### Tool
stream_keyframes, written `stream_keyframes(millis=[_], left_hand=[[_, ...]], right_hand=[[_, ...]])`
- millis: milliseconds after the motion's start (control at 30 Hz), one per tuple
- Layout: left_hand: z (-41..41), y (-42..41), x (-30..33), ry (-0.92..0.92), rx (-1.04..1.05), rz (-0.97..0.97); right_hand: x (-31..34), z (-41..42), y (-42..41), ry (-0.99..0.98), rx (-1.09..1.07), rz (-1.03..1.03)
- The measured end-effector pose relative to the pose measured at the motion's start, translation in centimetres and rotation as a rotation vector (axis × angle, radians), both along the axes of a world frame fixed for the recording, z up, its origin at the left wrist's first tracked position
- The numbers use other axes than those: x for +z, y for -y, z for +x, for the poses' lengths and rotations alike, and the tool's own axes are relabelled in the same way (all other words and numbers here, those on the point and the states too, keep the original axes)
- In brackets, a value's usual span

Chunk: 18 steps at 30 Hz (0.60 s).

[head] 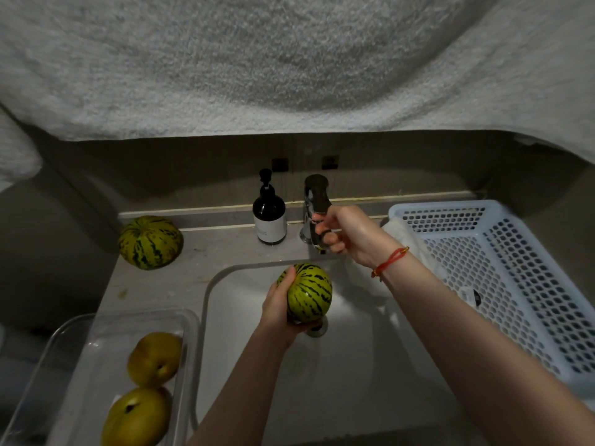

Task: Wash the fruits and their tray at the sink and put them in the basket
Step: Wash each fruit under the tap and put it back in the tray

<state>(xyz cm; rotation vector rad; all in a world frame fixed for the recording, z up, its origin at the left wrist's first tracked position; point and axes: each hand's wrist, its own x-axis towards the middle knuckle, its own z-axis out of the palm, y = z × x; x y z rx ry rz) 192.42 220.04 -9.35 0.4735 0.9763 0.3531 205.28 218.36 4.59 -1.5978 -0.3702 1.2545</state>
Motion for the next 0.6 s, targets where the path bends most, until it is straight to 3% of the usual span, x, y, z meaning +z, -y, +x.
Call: stream_keyframes(millis=[600], left_hand=[[1.3, 0.0, 0.0, 0.02, 0.006, -0.008]], right_hand=[[0.2, 0.3, -0.8, 0.055, -0.008, 0.08]])
